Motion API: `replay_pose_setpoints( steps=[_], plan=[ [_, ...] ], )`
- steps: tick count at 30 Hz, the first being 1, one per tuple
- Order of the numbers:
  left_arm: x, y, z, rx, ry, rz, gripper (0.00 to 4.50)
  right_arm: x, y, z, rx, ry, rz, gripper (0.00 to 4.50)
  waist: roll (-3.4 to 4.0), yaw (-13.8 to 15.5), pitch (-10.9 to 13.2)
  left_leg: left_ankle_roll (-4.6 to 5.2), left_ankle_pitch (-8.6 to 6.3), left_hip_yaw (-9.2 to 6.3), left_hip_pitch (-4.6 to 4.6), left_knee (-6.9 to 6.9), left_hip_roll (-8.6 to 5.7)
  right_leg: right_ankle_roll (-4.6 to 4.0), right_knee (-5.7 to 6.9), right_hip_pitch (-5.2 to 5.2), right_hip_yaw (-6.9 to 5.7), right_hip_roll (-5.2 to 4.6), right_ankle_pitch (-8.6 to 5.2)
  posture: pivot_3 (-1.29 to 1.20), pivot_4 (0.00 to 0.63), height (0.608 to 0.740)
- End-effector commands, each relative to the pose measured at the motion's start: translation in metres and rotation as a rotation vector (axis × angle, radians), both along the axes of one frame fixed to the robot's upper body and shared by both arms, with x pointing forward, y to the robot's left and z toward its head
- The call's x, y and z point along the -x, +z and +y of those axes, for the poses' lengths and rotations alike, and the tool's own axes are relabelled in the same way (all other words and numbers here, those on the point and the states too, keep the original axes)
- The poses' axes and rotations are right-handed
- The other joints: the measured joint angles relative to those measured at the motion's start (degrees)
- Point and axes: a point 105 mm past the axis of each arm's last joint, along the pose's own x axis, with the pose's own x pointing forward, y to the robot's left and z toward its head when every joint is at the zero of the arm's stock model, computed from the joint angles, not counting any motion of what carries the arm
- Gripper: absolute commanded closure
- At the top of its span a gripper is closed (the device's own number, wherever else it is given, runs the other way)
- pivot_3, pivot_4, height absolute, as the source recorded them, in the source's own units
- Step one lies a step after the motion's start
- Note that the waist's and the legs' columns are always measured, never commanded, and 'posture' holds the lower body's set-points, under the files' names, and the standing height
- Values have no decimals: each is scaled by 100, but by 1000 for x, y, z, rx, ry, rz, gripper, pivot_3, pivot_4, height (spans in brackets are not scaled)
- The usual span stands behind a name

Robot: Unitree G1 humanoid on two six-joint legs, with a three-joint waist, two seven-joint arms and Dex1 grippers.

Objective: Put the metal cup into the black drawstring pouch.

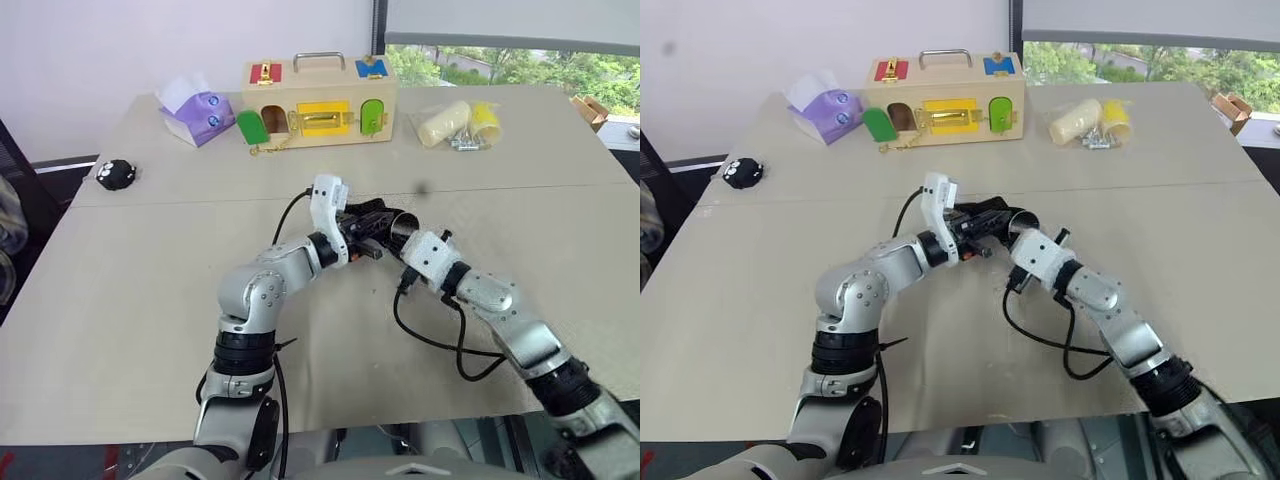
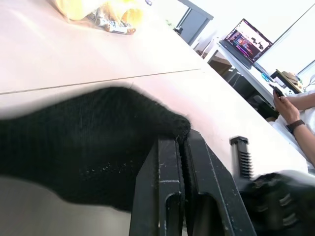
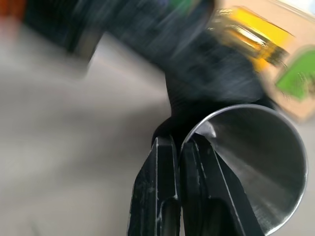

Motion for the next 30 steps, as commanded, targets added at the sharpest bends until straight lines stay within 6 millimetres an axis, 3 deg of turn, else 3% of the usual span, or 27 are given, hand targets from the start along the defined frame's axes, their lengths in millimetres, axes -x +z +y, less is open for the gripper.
replay_pose_setpoints(
  steps=[1,10,18,24,27,28,30],
  plan=[
    [4,24,-7,56,-42,-79,4500,-4,-5,0,189,90,-123,4418,0,-4,0,0,0,1,0,1,0,0,0,0,1,-1,0,0,150,740],
    [4,25,-11,69,-51,-84,4500,-18,-15,3,459,198,-206,4418,-1,-24,0,-2,0,3,1,0,7,0,-1,-1,9,-6,1,0,150,740],
    [6,25,-12,76,-54,-84,4500,-25,-11,7,485,197,-166,4418,-1,-40,0,-2,0,2,1,1,8,0,-1,-1,10,-7,1,0,150,740],
    [-1,24,-8,87,-13,-77,4500,-27,0,3,444,171,-160,1437,-1,-41,0,-2,0,3,1,1,7,0,-1,-1,11,-9,2,0,150,740],
    [-17,21,3,89,83,-54,4500,-23,14,-6,372,135,-196,548,-1,-21,0,-2,0,2,1,1,7,0,-1,-1,9,-9,2,0,150,740],
    [-20,19,6,89,102,-46,4500,-20,19,-10,348,121,-202,43,-1,-5,0,-2,0,1,0,1,7,0,-2,-1,9,-10,2,0,150,740],
    [-23,19,8,102,111,-35,4500,-12,26,-14,315,117,-209,43,-1,29,0,-2,0,-2,-2,1,6,0,-2,-1,4,-12,2,0,150,740]
  ],
)
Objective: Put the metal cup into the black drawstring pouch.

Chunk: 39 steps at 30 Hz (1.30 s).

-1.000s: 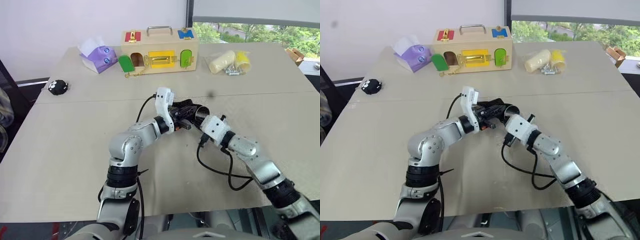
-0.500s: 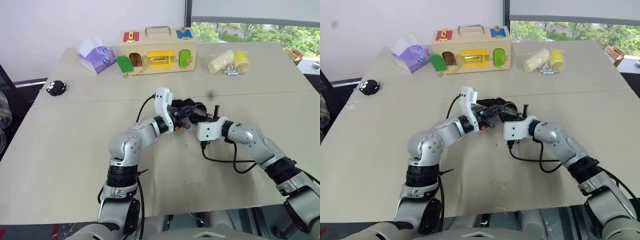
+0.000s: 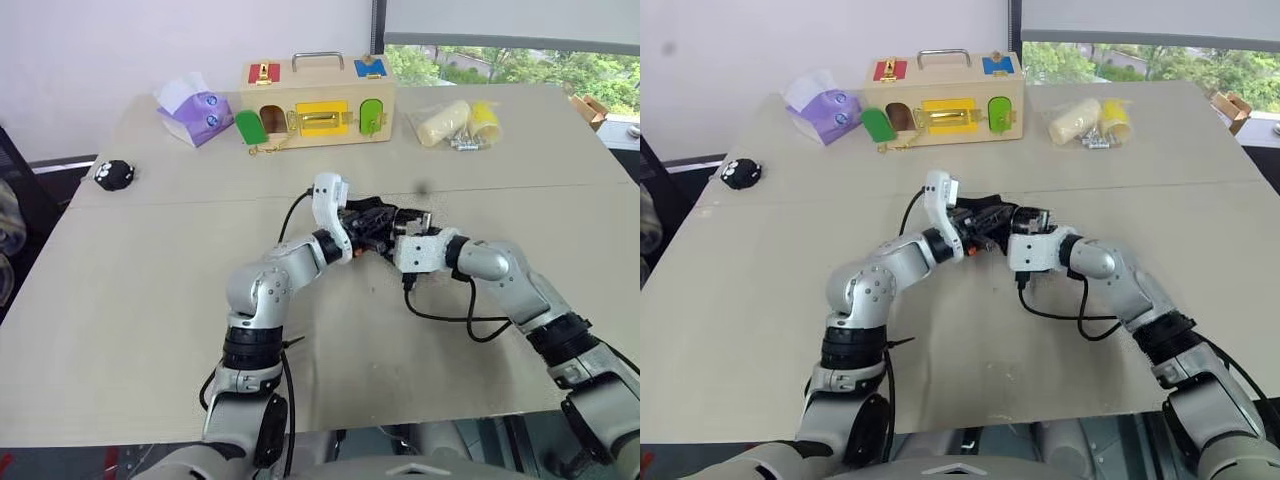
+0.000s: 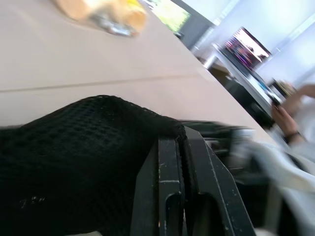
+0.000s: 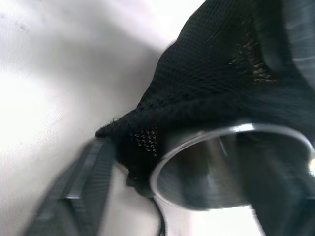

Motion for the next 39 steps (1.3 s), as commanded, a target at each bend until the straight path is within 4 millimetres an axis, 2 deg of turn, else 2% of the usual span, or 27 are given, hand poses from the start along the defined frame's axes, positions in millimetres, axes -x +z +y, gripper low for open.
replay_pose_setpoints(
  steps=[1,4,6,10,15,18,23,24,27,28,33,37,39],
  plan=[
    [-6,17,5,46,31,-49,4500,13,27,-4,-86,12,-59,43,0,15,0,0,0,2,0,1,0,0,0,-1,2,0,0,0,150,740],
    [-7,17,5,59,33,-42,4500,22,34,-5,-202,-20,-43,43,0,10,0,0,0,4,0,0,0,1,-1,-1,5,-1,0,0,150,740],
    [-7,16,6,57,31,-41,4500,22,30,-10,-272,-88,12,43,-1,24,0,0,0,3,0,0,1,1,-1,-1,4,-1,0,0,150,740],
    [-7,15,5,58,29,-38,4500,20,1,-15,-425,-242,255,43,-2,59,-1,0,0,0,0,3,0,1,2,0,2,0,1,0,150,740],
    [-4,13,3,59,23,-38,4500,-5,-20,-24,-625,-474,395,43,-1,54,-1,0,0,2,1,4,1,-2,4,-1,5,1,3,0,150,740],
    [-2,12,3,55,17,-40,4500,-18,-35,-34,-668,-588,467,43,0,44,-2,1,0,5,4,2,1,-5,4,-1,9,5,5,0,150,740],
    [-1,13,6,53,27,-49,4500,-14,-57,-44,-684,-678,612,43,1,66,-6,1,0,1,6,1,1,-6,5,1,4,5,6,0,150,740],
    [-1,13,6,53,31,-49,4500,-9,-63,-44,-665,-679,643,548,1,70,-8,1,0,1,6,1,1,-5,5,1,4,5,7,0,150,740],
    [-1,12,9,55,44,-47,4500,4,-75,-47,-635,-690,704,1572,1,75,-20,1,0,1,6,2,-3,-4,4,5,3,2,7,0,150,740],
    [0,12,9,55,47,-46,4500,8,-77,-49,-633,-699,713,2129,-1,74,-26,2,-1,1,6,2,-5,-3,3,5,4,2,7,0,150,740],
    [-1,11,14,55,61,-42,4500,21,-87,-67,-634,-770,735,4344,-2,74,-46,1,-1,-4,6,2,-4,-3,3,7,-2,-1,7,0,150,740],
    [-1,11,14,54,63,-40,4500,18,-81,-81,-660,-809,699,4437,-2,89,-49,2,-1,-8,21,2,-5,-2,2,24,-5,0,7,0,150,740],
    [0,10,14,53,62,-40,4500,5,-56,-86,-718,-780,597,4437,-3,100,-49,2,-1,-10,22,3,-6,-1,0,26,-6,1,7,0,150,740]
  ],
)
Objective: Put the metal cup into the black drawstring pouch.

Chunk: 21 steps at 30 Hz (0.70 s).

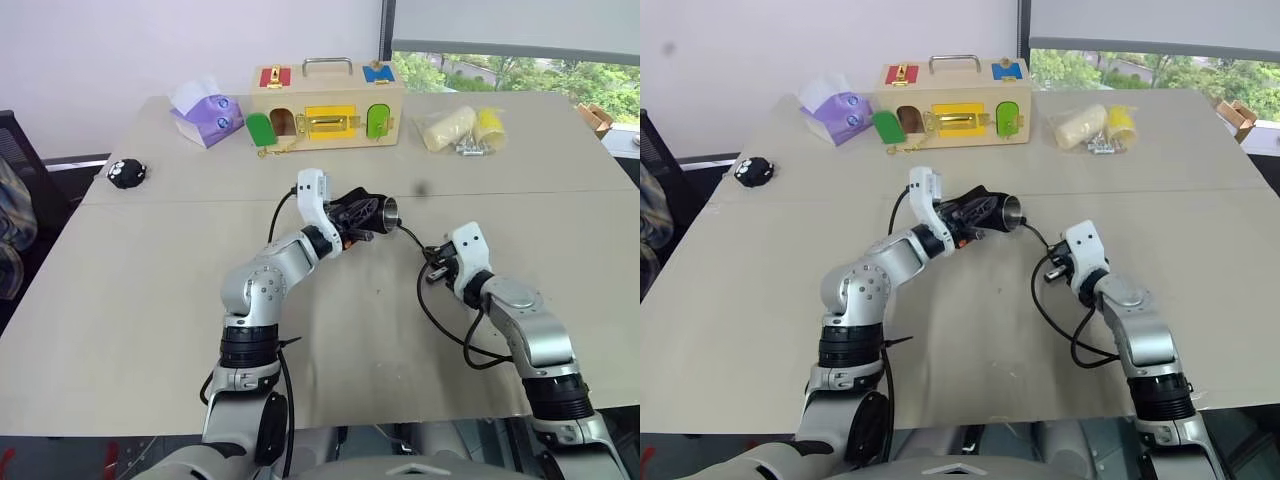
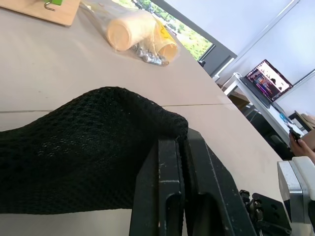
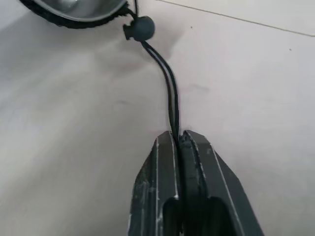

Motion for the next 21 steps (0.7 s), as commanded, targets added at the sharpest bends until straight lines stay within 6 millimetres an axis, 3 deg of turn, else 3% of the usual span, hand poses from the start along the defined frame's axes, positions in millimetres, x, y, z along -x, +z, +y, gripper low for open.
replay_pose_setpoints(
  steps=[1,3,5,8,12,16,21],
  plan=[
    [4,15,-1,24,-4,-57,4500,-10,8,-32,15,-119,-41,4437,0,6,1,0,0,0,0,0,-1,0,-1,1,-1,2,0,0,150,740],
    [5,15,-1,23,-6,-57,4500,-22,50,-31,16,-111,-228,4437,0,-7,5,1,0,1,-2,3,-3,2,-1,2,3,3,1,0,150,740],
    [6,14,-1,28,-11,-50,4500,-30,86,-29,135,-81,-414,4437,3,-37,7,1,2,10,-10,4,-4,8,-1,-8,9,3,6,0,150,740],
    [10,18,-3,95,-42,-30,4500,-34,126,-21,363,-16,-666,4437,3,-93,9,1,2,35,-11,-2,1,10,4,-25,14,3,6,0,150,740],
    [18,29,-5,149,-97,-69,4500,-29,177,-2,505,35,-960,4437,1,-148,10,-2,1,35,-11,-6,19,9,2,-27,18,9,6,0,150,740],
    [19,39,-3,196,-93,-115,4500,-14,220,19,585,77,-1224,4437,1,-159,11,-3,1,43,-15,-13,20,9,-10,-31,26,10,6,0,150,740],
    [19,60,9,342,-68,-190,4500,0,251,31,574,62,-1400,4437,-2,-143,13,-2,0,42,-18,-7,19,9,-15,-28,27,8,7,0,150,740]
  ],
)
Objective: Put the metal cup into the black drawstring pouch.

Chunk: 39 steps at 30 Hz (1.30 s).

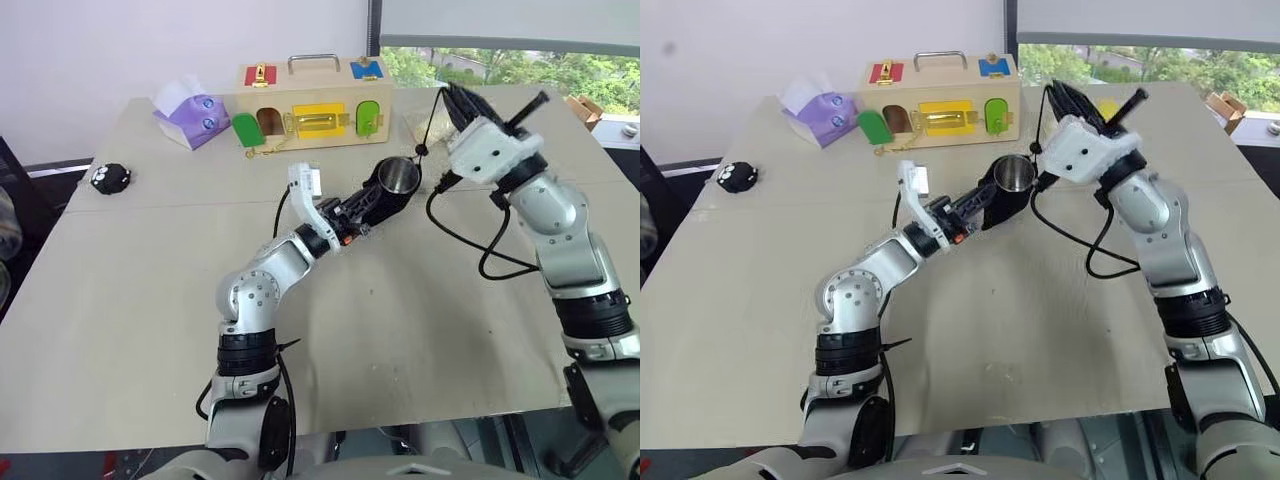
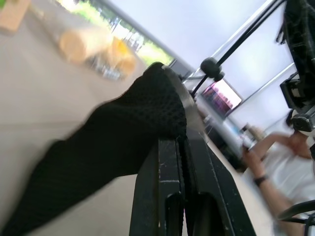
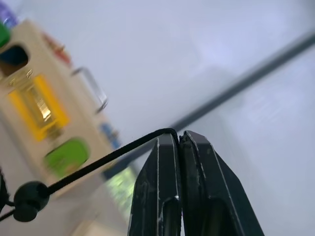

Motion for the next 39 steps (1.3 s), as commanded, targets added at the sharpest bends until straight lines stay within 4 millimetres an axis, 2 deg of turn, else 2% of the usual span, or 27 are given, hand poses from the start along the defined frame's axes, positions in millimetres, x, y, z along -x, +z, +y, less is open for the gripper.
replay_pose_setpoints(
  steps=[1,4,6,11,18,23,26,31,39],
  plan=[
    [4,28,8,87,16,-105,4500,16,29,5,-21,30,-151,4437,0,10,0,0,0,0,0,0,0,0,0,0,0,0,0,0,150,740],
    [9,30,6,69,-13,-138,3672,17,32,5,-32,33,-170,4500,0,8,0,0,0,-1,0,0,0,-1,1,1,1,1,0,0,150,740],
    [14,40,5,78,-22,-194,2748,16,30,4,-39,33,-160,4500,0,8,0,0,0,0,0,0,0,-1,1,0,2,1,0,0,150,740],
    [9,57,14,106,63,-283,254,15,29,1,-56,30,-158,4500,0,10,0,0,0,0,0,0,0,-1,0,0,3,1,1,0,150,740],
    [8,56,7,-20,71,-371,254,21,34,8,-70,68,-181,4500,0,-11,0,1,0,0,0,-2,1,-2,1,0,5,5,1,0,150,740],
    [9,60,-9,-201,67,-544,254,30,40,26,-73,135,-189,4500,1,-9,1,1,0,1,0,-2,0,-3,1,-1,5,6,1,0,150,740],
    [6,58,-14,-222,55,-565,254,33,40,31,-78,151,-184,4500,1,-9,1,1,0,0,0,-3,1,-3,0,-1,4,6,1,0,150,740],
    [-4,64,-10,-216,101,-587,254,37,38,38,-79,181,-168,4500,2,-15,1,1,0,0,0,-3,1,-2,1,-2,4,6,1,0,150,740],
    [-1,71,-12,-189,92,-613,254,39,34,47,-74,213,-147,4500,2,-16,1,1,0,-2,0,-4,1,-2,1,-2,3,5,1,0,150,740]
  ],
)
